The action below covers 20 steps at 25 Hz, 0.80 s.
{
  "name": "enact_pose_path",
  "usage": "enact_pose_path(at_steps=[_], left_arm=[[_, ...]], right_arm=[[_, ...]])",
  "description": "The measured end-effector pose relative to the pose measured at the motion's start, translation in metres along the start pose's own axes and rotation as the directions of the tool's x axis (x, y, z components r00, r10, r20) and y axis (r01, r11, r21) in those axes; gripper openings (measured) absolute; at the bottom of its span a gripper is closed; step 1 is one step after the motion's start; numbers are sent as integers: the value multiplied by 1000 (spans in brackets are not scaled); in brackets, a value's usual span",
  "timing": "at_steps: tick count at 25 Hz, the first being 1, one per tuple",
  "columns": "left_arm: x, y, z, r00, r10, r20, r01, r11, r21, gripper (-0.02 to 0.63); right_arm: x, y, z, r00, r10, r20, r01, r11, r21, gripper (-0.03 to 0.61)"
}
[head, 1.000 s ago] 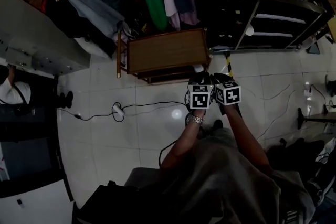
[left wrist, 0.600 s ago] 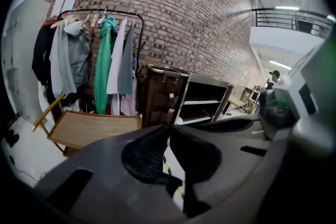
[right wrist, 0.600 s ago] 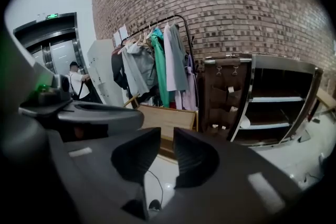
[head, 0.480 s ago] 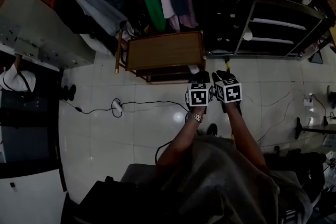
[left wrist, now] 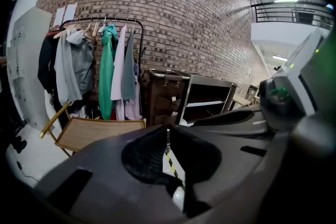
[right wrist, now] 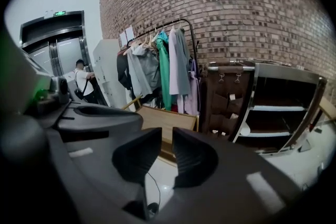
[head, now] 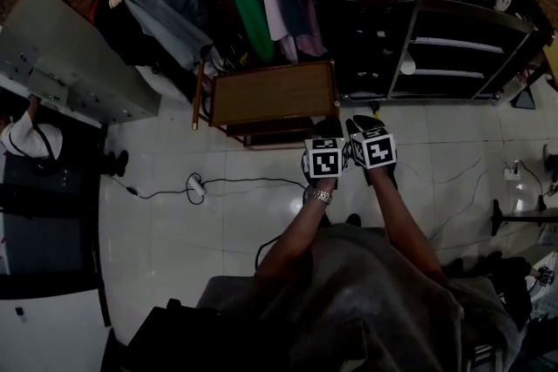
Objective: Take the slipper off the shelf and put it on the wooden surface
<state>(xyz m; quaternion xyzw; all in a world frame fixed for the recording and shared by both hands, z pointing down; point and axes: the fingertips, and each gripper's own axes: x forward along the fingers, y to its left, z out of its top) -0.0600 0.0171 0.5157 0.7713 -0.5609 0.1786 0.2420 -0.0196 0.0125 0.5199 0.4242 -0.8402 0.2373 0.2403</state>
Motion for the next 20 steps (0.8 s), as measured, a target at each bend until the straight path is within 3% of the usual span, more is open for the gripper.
enact_pose_path(at_steps=[4, 20], left_arm=[[-4, 1, 14, 999, -1, 33, -1, 999, 52, 6], [-7, -4, 24, 996, -61, 67, 57, 996, 70, 10]], right_arm=[[-6, -1, 12, 999, -36, 38, 35, 999, 6, 51], [-14, 10, 17, 996, -55, 73, 55, 998, 4, 51]])
